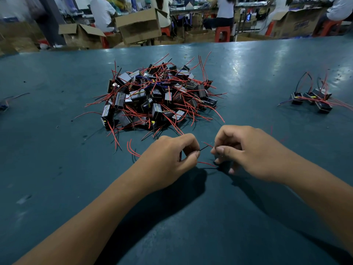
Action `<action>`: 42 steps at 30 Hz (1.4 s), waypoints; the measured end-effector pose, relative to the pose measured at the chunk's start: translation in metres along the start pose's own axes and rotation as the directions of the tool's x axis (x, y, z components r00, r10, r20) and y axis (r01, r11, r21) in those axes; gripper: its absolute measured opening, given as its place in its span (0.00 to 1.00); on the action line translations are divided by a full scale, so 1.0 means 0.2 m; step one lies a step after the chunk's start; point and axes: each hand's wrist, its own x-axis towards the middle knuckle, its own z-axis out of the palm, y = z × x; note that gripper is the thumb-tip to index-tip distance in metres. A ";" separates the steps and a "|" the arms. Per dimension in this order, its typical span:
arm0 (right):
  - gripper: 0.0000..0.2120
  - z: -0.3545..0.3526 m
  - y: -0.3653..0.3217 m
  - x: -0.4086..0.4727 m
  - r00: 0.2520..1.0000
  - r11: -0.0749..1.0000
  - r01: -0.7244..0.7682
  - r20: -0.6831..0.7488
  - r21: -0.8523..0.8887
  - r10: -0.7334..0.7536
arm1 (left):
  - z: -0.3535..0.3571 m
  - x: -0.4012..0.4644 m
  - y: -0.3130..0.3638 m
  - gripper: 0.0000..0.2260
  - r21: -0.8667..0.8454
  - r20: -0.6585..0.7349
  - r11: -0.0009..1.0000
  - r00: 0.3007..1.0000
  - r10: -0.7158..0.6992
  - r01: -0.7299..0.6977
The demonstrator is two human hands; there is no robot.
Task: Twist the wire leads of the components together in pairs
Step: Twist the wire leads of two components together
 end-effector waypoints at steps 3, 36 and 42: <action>0.07 0.07 0.00 0.01 0.997 0.979 -0.070 -0.009 0.194 0.073 | 0.01 0.00 0.00 0.03 0.016 -0.004 1.000 1.000 0.008 -0.008; 0.01 0.21 0.00 0.03 0.969 0.710 -0.077 -0.115 0.700 0.219 | 0.02 0.00 0.00 0.04 0.003 -0.083 0.992 0.989 -0.126 0.127; 0.00 0.22 0.00 0.03 0.968 0.672 -0.054 -0.127 0.738 0.217 | 0.02 0.01 0.01 0.05 0.020 -0.101 0.990 0.985 -0.138 0.141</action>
